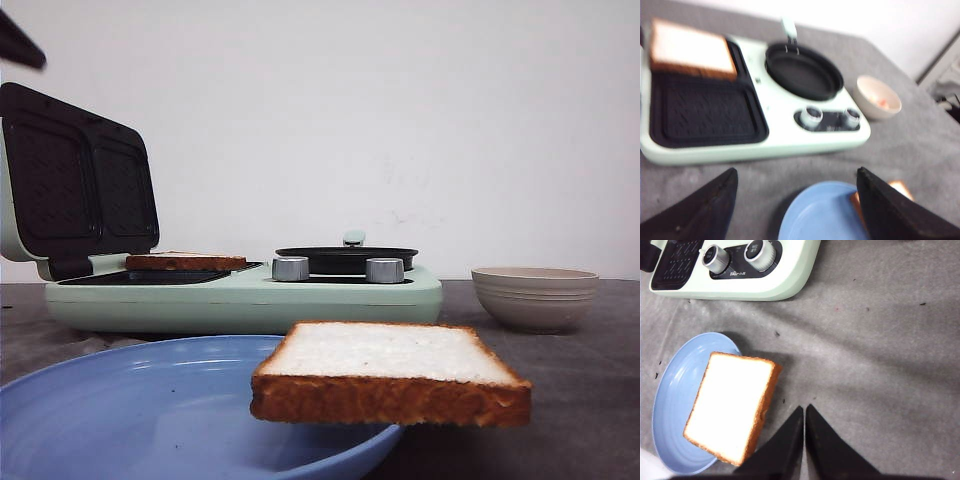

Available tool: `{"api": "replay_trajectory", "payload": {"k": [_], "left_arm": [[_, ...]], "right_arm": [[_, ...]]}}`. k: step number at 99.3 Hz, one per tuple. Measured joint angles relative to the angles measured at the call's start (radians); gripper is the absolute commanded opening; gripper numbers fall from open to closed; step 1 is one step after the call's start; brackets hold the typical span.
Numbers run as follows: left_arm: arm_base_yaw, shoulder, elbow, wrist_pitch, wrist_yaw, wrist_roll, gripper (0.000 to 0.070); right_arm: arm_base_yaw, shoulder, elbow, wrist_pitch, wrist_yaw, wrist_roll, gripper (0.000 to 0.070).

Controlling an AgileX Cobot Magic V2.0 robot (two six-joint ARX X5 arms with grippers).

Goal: Make breakfast with bread and shrimp
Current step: 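Raise the left gripper away from the press, then grasp the remaining bread slice on the blue plate with the right gripper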

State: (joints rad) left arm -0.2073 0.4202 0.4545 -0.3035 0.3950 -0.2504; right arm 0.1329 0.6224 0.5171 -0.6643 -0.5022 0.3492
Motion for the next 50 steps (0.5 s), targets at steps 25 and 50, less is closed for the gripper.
{"api": "replay_trajectory", "payload": {"k": [25, 50], "left_arm": [[0.000, -0.027, 0.000, -0.079, -0.024, 0.000, 0.0389], [0.000, -0.027, 0.000, -0.083, -0.024, 0.000, 0.0389]], "right_arm": [[0.005, 0.000, 0.000, 0.001, -0.019, 0.016, 0.0003], [0.070, -0.001, -0.103, 0.107, -0.100, 0.105, 0.0005]]}}
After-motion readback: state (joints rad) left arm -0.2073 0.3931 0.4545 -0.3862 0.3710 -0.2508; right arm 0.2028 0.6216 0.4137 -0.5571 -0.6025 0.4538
